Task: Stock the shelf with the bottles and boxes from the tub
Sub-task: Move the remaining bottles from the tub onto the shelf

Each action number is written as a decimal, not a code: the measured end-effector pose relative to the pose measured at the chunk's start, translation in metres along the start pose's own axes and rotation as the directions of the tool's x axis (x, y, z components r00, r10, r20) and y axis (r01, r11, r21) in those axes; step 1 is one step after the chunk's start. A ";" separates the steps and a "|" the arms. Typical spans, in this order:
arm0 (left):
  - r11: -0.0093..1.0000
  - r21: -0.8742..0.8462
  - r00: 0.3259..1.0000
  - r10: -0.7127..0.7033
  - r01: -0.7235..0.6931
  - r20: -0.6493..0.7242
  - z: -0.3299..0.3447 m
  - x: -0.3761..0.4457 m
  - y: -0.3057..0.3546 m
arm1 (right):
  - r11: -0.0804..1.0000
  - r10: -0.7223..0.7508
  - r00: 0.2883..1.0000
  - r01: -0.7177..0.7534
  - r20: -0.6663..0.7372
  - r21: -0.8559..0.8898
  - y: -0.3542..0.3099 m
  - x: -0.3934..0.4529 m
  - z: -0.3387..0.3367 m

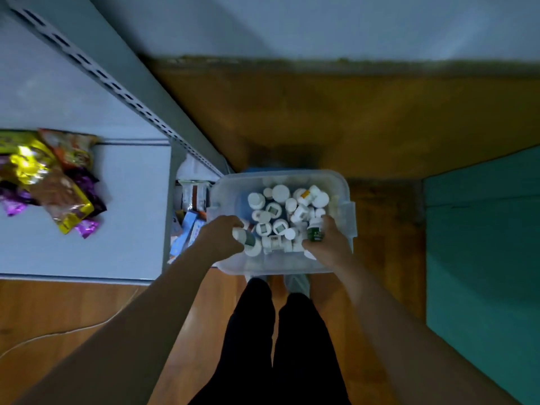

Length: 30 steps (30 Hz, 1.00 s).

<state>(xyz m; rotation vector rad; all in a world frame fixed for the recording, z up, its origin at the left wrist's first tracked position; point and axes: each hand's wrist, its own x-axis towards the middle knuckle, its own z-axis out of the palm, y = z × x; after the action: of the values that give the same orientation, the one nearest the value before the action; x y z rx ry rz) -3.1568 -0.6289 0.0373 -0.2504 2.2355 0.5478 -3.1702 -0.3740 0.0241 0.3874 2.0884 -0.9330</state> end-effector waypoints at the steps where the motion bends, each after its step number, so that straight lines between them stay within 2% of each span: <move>1: 0.992 -0.130 1.000 -0.001 0.000 -0.007 -0.012 -0.018 0.003 | 0.995 0.017 0.999 -0.020 0.029 0.094 -0.008 -0.012 -0.008; 5: 0.891 -0.452 0.993 -0.019 -0.036 -0.116 -0.050 -0.100 0.020 | 0.906 -0.046 0.997 0.014 0.065 0.424 -0.047 -0.067 -0.036; 9: 0.734 -0.663 0.966 -0.036 -0.148 -0.256 -0.082 -0.175 0.046 | 0.828 -0.196 0.977 0.122 0.079 0.548 -0.102 -0.123 -0.066; 13: 0.570 -0.757 0.928 0.031 -0.321 -0.370 -0.126 -0.232 0.079 | 0.778 -0.402 0.914 0.316 0.044 0.543 -0.164 -0.178 -0.093; 15: 0.425 -0.804 0.895 0.032 -0.416 -0.445 -0.151 -0.263 0.090 | 0.710 -0.509 0.860 0.417 0.005 0.568 -0.201 -0.214 -0.108; 18: 0.070 -0.856 0.858 0.008 -0.512 -0.513 -0.184 -0.314 0.098 | 0.622 -0.635 0.772 0.533 -0.028 0.574 -0.250 -0.271 -0.123; 20: -0.135 -0.829 0.835 0.016 -0.543 -0.550 -0.199 -0.348 0.092 | 0.562 -0.698 0.714 0.588 -0.047 0.582 -0.277 -0.309 -0.120; 23: -0.331 -0.748 0.790 0.010 -0.576 -0.613 -0.214 -0.399 0.065 | 0.503 -0.773 0.635 0.625 -0.013 0.597 -0.311 -0.364 -0.092; 25: -0.378 -0.700 0.768 -0.051 -0.607 -0.639 -0.221 -0.432 0.037 | 0.479 -0.801 0.598 0.631 0.010 0.611 -0.334 -0.397 -0.061; 30: -0.306 -0.621 0.691 -0.261 -0.722 -0.674 -0.221 -0.515 -0.060 | 0.400 -0.857 0.511 0.577 0.067 0.712 -0.387 -0.461 0.036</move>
<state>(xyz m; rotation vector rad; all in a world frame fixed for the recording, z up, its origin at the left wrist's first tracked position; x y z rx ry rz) -2.9446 -0.7842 0.5355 -0.8145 1.5345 3.1089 -3.0703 -0.6441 0.5531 -0.5195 1.4129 -2.0633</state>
